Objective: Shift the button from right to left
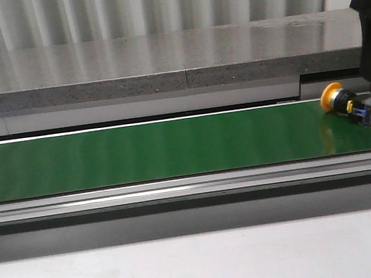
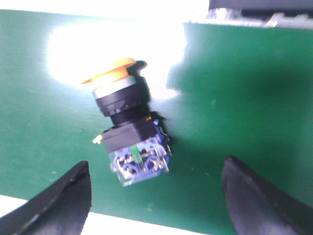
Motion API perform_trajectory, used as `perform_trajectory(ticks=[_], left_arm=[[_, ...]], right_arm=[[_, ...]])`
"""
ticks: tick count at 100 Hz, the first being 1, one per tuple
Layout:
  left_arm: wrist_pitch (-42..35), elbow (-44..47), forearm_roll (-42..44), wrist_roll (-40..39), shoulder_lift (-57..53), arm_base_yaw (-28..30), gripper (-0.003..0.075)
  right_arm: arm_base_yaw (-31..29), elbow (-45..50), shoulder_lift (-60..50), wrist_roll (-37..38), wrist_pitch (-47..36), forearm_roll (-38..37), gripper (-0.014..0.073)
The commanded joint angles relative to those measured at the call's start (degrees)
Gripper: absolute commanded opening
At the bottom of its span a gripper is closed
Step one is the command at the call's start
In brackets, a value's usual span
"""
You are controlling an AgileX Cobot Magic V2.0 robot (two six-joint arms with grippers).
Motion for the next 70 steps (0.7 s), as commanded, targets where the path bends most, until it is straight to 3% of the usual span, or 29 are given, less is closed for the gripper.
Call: perform_trajectory(ticks=[1,13,33,70], left_arm=[[-4.7,2.3,-0.1,-0.2,-1.7,0.0,-0.0020],[-4.7,2.3,-0.1,-0.2,-1.7,0.0,-0.0020],[-4.7,2.3,-0.1,-0.2,-1.7,0.0,-0.0020],[-4.7,2.3,-0.1,-0.2,-1.7,0.0,-0.0020]], right_arm=[[0.8,-1.1,-5.3,-1.6,-0.8,0.5,0.0550],[3.2,0.2,-10.2,-2.2,-2.4,-1.0,0.0384],[6.8,5.3,-17.8,-2.2,-5.6,-3.0,-0.0068],[7.6,19.2,-36.1,-3.4,-13.3,-3.2,-0.0066]])
